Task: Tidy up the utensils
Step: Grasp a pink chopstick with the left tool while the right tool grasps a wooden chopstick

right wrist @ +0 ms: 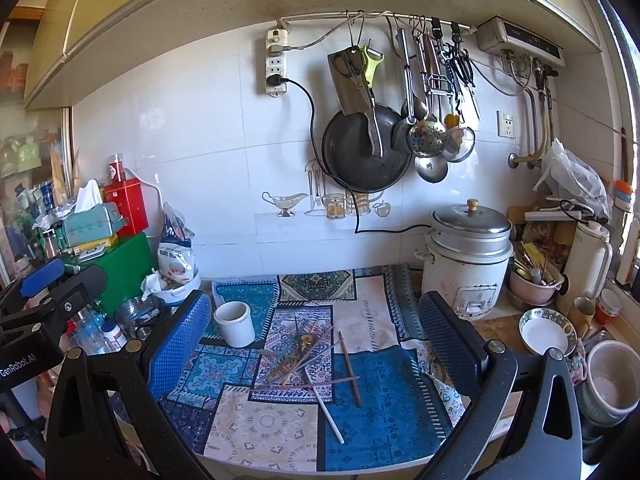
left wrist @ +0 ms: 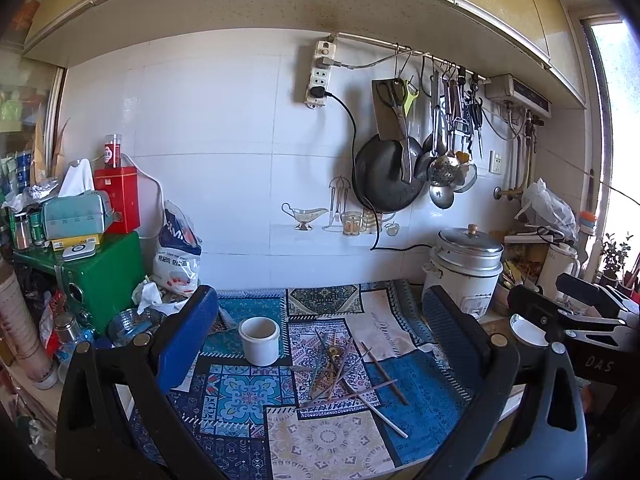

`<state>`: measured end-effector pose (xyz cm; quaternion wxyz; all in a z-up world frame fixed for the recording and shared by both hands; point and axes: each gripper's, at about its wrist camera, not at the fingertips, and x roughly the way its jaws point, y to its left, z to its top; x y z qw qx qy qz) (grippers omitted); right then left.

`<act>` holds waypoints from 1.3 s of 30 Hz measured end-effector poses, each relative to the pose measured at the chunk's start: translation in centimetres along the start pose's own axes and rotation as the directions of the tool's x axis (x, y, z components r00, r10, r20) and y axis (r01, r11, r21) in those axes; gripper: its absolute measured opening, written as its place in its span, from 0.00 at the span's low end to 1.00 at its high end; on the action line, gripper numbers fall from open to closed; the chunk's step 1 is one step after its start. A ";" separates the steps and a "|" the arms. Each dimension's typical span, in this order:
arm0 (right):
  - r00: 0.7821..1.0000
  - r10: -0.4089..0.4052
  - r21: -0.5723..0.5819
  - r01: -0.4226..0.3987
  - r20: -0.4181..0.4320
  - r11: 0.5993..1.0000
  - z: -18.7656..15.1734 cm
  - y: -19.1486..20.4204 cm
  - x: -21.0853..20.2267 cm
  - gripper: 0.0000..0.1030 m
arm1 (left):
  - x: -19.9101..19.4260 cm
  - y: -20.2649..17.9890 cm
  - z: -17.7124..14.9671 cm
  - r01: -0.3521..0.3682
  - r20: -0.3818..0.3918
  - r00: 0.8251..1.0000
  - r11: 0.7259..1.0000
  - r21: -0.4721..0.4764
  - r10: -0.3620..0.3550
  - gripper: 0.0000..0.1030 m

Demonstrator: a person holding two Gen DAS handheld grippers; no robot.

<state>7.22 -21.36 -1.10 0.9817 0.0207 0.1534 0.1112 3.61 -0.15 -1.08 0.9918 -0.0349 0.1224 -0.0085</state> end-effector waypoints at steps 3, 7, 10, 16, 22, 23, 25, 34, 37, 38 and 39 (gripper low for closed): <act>0.999 -0.015 0.004 0.015 -0.031 1.000 -0.4 -0.6 1.3 1.00 | 1.6 0.0 -0.3 -0.001 -0.028 1.000 1.000 -0.002 0.001 1.00; 0.993 -0.053 0.000 0.053 -0.105 0.999 -1.7 -1.7 4.1 1.00 | 4.6 0.2 -1.2 -0.013 -0.093 0.996 1.000 0.002 0.013 1.00; 0.982 -0.079 0.006 0.082 -0.174 0.997 -2.9 -2.9 6.6 1.00 | 7.0 0.4 -2.3 -0.033 -0.146 0.989 0.999 0.003 0.033 1.00; 0.936 -0.117 -0.001 0.124 -0.332 0.992 -6.1 -5.2 12.3 1.00 | 12.7 1.0 -5.2 -0.036 -0.272 0.962 0.999 0.019 0.040 1.00; 0.861 -0.088 0.011 0.108 -0.501 0.994 -9.6 -7.1 18.5 0.99 | 19.0 1.2 -9.1 0.007 -0.404 0.915 1.000 0.017 0.000 1.00; 0.849 -0.086 0.005 0.104 -0.521 0.995 -10.1 -7.2 19.6 0.99 | 19.9 1.1 -9.6 0.012 -0.423 0.906 0.999 0.030 0.002 1.00; 0.827 -0.081 -0.002 0.096 -0.557 0.995 -11.0 -7.3 21.5 0.97 | 21.8 1.0 -10.8 0.025 -0.461 0.887 0.998 0.050 0.000 1.00; 0.743 0.023 0.045 0.010 -0.669 0.999 -12.9 -8.0 29.2 0.72 | 29.9 1.6 -14.8 0.073 -0.634 0.772 0.997 0.025 -0.041 1.00; 0.723 0.029 0.053 0.010 -0.690 0.999 -13.0 -8.7 30.7 0.68 | 32.6 1.2 -15.9 0.089 -0.675 0.735 0.996 0.005 -0.062 1.00; 0.720 0.029 0.056 0.013 -0.693 0.998 -13.0 -8.9 31.1 0.67 | 33.5 1.0 -16.2 0.098 -0.689 0.721 0.995 0.002 -0.070 0.98; 0.717 0.028 0.057 0.017 -0.696 0.998 -13.0 -9.2 31.5 0.66 | 34.5 0.8 -16.6 0.107 -0.704 0.706 0.994 0.001 -0.076 0.93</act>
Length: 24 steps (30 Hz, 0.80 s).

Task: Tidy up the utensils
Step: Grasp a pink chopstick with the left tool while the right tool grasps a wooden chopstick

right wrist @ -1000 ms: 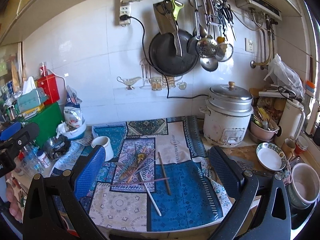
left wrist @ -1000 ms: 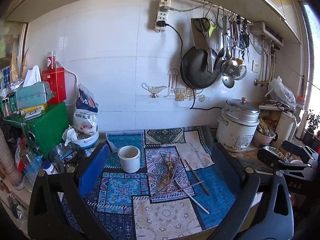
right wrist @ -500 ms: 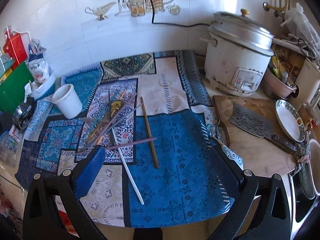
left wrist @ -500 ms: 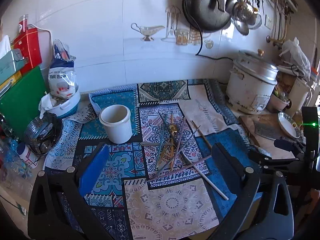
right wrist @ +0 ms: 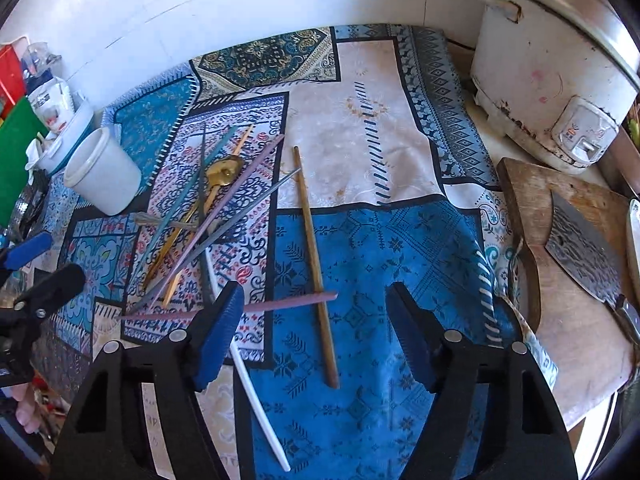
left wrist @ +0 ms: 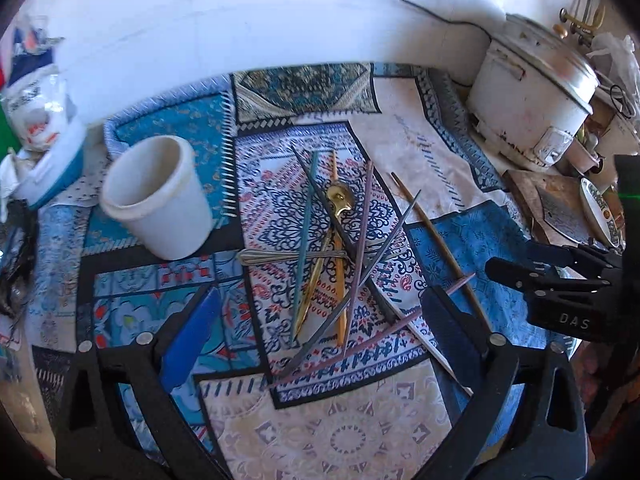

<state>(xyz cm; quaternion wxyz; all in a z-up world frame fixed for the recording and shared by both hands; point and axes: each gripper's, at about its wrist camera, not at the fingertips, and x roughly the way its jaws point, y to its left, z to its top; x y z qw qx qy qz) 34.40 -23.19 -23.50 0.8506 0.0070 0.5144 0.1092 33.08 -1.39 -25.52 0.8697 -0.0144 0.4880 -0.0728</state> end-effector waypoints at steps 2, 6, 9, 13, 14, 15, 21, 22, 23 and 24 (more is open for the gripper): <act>1.000 -0.019 -0.001 0.019 -0.009 1.000 0.6 -0.4 0.5 0.65 | 1.9 -0.2 0.9 0.015 -0.042 0.999 1.000 0.010 -0.015 0.85; 0.999 -0.002 -0.009 0.001 -0.048 1.000 2.0 -1.4 1.7 0.59 | 5.1 -1.0 2.7 0.059 -0.127 0.990 0.998 0.034 -0.054 0.71; 0.996 0.028 -0.026 -0.030 -0.085 0.999 2.9 -1.7 2.7 0.50 | 7.1 -1.4 3.7 0.083 -0.174 0.982 0.995 0.052 -0.073 0.57; 0.990 0.057 -0.045 -0.063 -0.130 0.997 3.6 -1.6 4.2 0.40 | 9.7 -1.8 5.1 0.121 -0.265 0.959 0.991 0.055 -0.102 0.40; 0.988 0.066 -0.052 -0.074 -0.142 0.996 3.8 -1.5 4.5 0.38 | 10.2 -1.8 5.4 0.130 -0.278 0.954 0.990 0.050 -0.111 0.38; 0.985 0.078 -0.059 -0.088 -0.155 0.994 3.9 -1.4 4.9 0.36 | 10.7 -1.9 5.8 0.142 -0.290 0.949 0.989 0.043 -0.124 0.34; 0.973 0.092 -0.128 -0.121 -0.212 0.984 4.2 -0.4 6.2 0.22 | 12.6 -2.5 7.2 0.195 -0.344 0.923 0.980 0.035 -0.171 0.18; 0.971 0.094 -0.136 -0.126 -0.220 0.983 4.3 -0.3 6.3 0.21 | 13.0 -2.6 7.3 0.194 -0.355 0.920 0.980 0.040 -0.168 0.17; 0.971 0.093 -0.139 -0.126 -0.222 0.982 4.3 -0.3 6.4 0.20 | 13.3 -2.8 7.4 0.189 -0.366 0.917 0.981 0.044 -0.160 0.16; 0.971 0.091 -0.138 -0.124 -0.221 0.983 4.4 -0.3 6.5 0.19 | 13.6 -2.9 7.5 0.182 -0.374 0.915 0.982 0.050 -0.151 0.15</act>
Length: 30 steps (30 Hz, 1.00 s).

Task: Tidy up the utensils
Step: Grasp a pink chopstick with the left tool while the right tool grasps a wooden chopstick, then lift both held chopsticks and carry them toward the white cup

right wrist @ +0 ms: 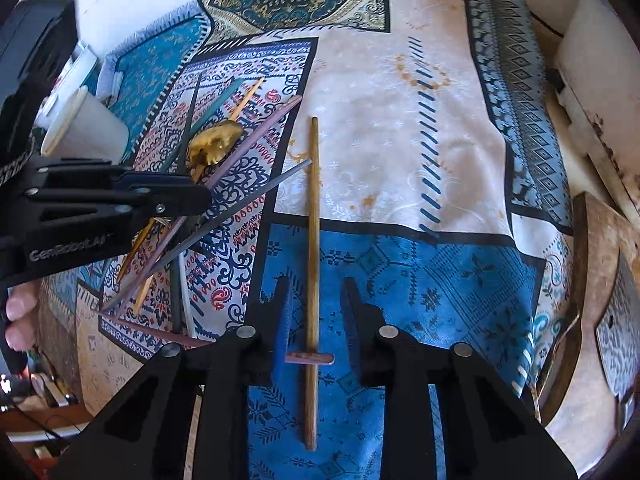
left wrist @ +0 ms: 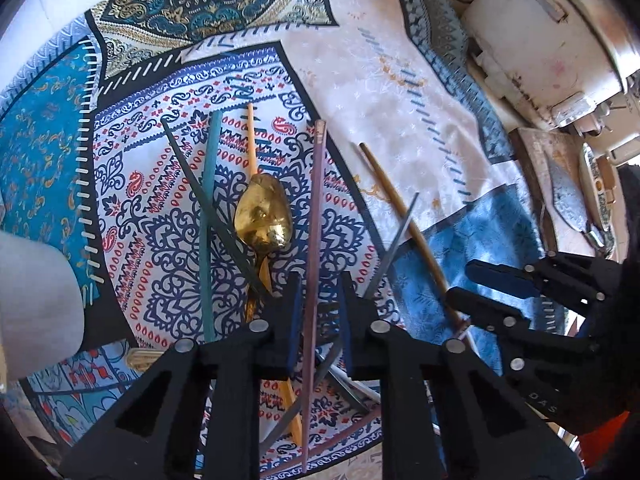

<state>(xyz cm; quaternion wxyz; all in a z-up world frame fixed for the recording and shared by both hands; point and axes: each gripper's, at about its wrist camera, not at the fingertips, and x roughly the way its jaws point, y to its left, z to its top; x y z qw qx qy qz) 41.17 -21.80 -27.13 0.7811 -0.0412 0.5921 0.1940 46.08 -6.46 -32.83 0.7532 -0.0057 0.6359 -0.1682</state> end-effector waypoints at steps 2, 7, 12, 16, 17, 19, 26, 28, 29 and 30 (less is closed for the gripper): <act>1.000 0.002 0.008 -0.002 -0.003 1.000 0.1 -0.2 0.1 0.19 | 0.5 -0.1 0.2 -0.007 -0.015 1.000 1.000 0.004 0.007 0.15; 1.000 -0.023 0.016 0.023 -0.014 1.000 0.6 -0.2 0.8 0.17 | 1.2 -0.5 0.4 -0.023 -0.027 0.999 0.999 0.022 0.024 0.13; 0.999 -0.036 0.025 0.036 -0.024 0.999 0.8 0.1 1.5 0.10 | 1.7 0.1 0.8 -0.014 -0.030 0.999 1.000 0.011 0.014 0.04; 0.998 -0.062 0.021 0.062 -0.001 0.998 0.9 0.6 2.0 0.07 | 1.6 1.5 0.9 0.035 -0.032 0.999 0.999 -0.021 -0.036 0.04; 0.998 -0.065 0.022 0.065 0.003 0.998 1.0 0.7 2.1 0.07 | 1.6 1.7 0.9 0.040 -0.032 0.999 0.999 -0.026 -0.041 0.04; 0.998 -0.061 0.030 0.060 0.006 0.998 1.0 0.5 2.1 0.06 | 1.5 1.8 0.9 0.045 -0.029 0.999 0.999 -0.028 -0.046 0.04; 0.999 -0.046 0.066 0.045 0.018 0.997 0.9 -0.1 1.7 0.06 | -1.2 2.0 -0.2 0.069 0.024 0.997 0.997 -0.023 -0.068 0.04; 0.999 -0.042 0.078 0.040 0.028 0.996 0.9 -0.4 1.4 0.06 | -2.0 1.9 -0.3 0.067 0.043 0.997 0.998 -0.021 -0.066 0.04; 0.998 -0.044 0.082 0.041 0.035 0.996 0.8 -0.6 1.2 0.06 | -2.4 1.8 -0.5 0.069 0.051 0.996 0.997 -0.022 -0.068 0.04; 0.998 -0.046 0.087 0.042 0.043 0.995 0.8 -0.8 0.9 0.06 | -2.8 1.5 -0.7 0.073 0.057 0.996 0.997 -0.027 -0.071 0.04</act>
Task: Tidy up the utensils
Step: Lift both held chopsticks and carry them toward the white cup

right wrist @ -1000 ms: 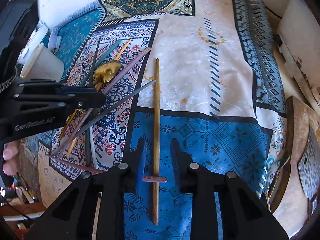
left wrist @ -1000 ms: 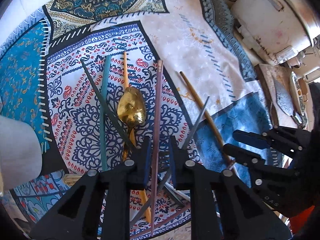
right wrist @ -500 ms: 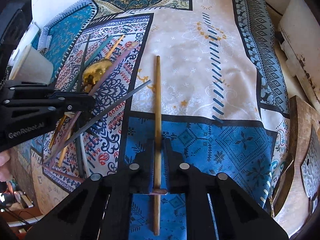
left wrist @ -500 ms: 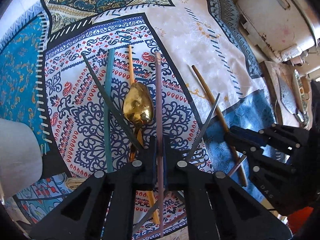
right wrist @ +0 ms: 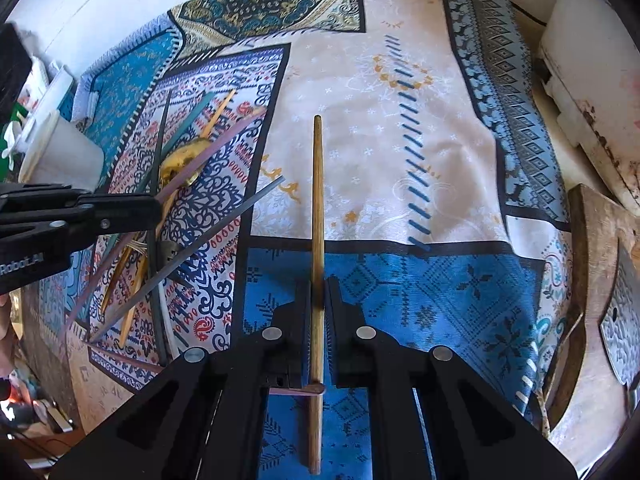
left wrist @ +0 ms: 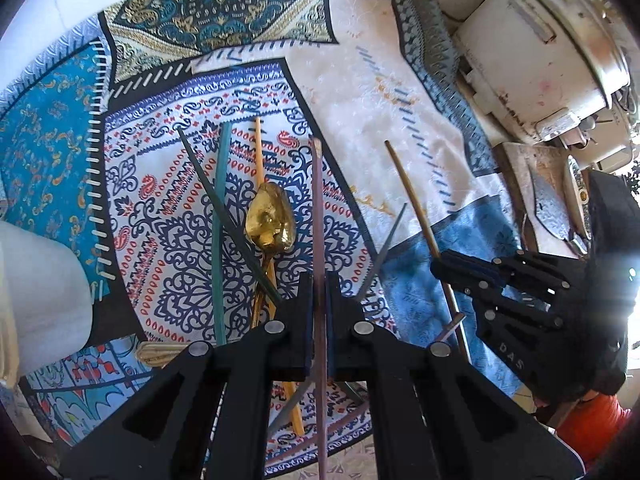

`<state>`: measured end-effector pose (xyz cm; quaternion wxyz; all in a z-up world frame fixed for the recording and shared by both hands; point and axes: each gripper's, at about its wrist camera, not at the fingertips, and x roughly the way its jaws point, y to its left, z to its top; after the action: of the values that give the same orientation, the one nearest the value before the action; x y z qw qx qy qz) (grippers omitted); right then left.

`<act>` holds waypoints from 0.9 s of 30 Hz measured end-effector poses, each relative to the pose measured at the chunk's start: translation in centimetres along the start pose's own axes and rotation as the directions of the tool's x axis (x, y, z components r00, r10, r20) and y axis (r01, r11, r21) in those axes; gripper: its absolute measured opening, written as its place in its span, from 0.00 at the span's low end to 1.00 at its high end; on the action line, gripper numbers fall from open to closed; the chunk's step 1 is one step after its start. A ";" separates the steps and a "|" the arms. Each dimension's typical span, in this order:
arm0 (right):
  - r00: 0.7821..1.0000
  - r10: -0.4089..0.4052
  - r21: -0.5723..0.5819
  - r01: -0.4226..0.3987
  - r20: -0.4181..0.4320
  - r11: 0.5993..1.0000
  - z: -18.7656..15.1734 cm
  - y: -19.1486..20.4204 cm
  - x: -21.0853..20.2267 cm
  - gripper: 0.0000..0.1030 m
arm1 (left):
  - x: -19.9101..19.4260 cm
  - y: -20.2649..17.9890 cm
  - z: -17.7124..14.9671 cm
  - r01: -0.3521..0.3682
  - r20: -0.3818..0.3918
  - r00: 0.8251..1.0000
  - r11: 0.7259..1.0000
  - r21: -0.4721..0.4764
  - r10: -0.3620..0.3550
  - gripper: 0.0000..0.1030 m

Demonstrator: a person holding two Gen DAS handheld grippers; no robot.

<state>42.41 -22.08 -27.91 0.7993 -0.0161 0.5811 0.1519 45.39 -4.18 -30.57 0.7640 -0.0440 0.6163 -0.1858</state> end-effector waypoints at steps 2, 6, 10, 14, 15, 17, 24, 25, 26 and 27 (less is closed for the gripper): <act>1.000 0.003 0.007 -0.003 0.013 1.000 0.1 -0.4 -0.6 0.06 | -0.8 -0.1 -0.3 0.009 0.013 1.000 1.000 -0.005 -0.009 0.04; 0.999 0.006 0.031 -0.007 0.033 0.999 0.3 -1.3 -1.4 0.06 | -2.2 -0.7 -1.1 0.000 0.045 0.999 1.000 -0.005 0.000 0.04; 0.999 0.013 0.050 -0.016 0.052 0.999 -0.1 -2.0 -2.6 0.06 | -2.8 -0.6 -1.9 -0.005 0.050 0.999 1.000 -0.006 0.005 0.04; 0.997 0.012 0.051 -0.016 0.076 0.999 -1.1 -2.7 -4.2 0.06 | -2.2 -0.9 -3.2 -0.020 0.008 1.000 1.000 -0.017 0.020 0.04; 0.997 0.012 0.053 -0.017 0.083 0.998 -1.2 -2.8 -4.5 0.06 | -1.9 -0.7 -3.8 -0.025 -0.008 1.000 1.000 -0.016 0.025 0.04; 0.996 0.017 0.050 -0.022 0.092 0.999 -1.2 -2.8 -4.8 0.06 | -1.2 -0.5 -4.9 -0.033 -0.038 0.999 0.999 -0.023 0.032 0.04; 0.992 0.030 0.031 -0.034 0.119 0.999 -1.5 -2.5 -5.6 0.06 | 0.2 -0.5 -6.6 -0.046 -0.098 0.994 0.999 -0.019 0.044 0.04; 0.992 0.032 0.030 -0.036 0.121 0.999 -1.5 -2.5 -5.7 0.06 | 0.4 -0.6 -6.5 -0.042 -0.108 0.993 0.999 -0.018 0.039 0.04; 0.992 0.034 0.028 -0.038 0.123 0.999 -1.6 -2.5 -5.8 0.06 | 0.6 -0.8 -6.4 -0.042 -0.117 0.992 0.999 -0.016 0.040 0.04; 0.992 0.033 0.025 -0.036 0.125 0.999 -1.6 -2.4 -5.8 0.06 | 0.8 -1.0 -6.2 -0.047 -0.128 0.991 0.999 -0.008 0.046 0.04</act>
<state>39.96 -26.04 -23.34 0.8316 0.0143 0.5322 0.1584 39.35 -4.38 -32.51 0.7268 -0.0219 0.6659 -0.1671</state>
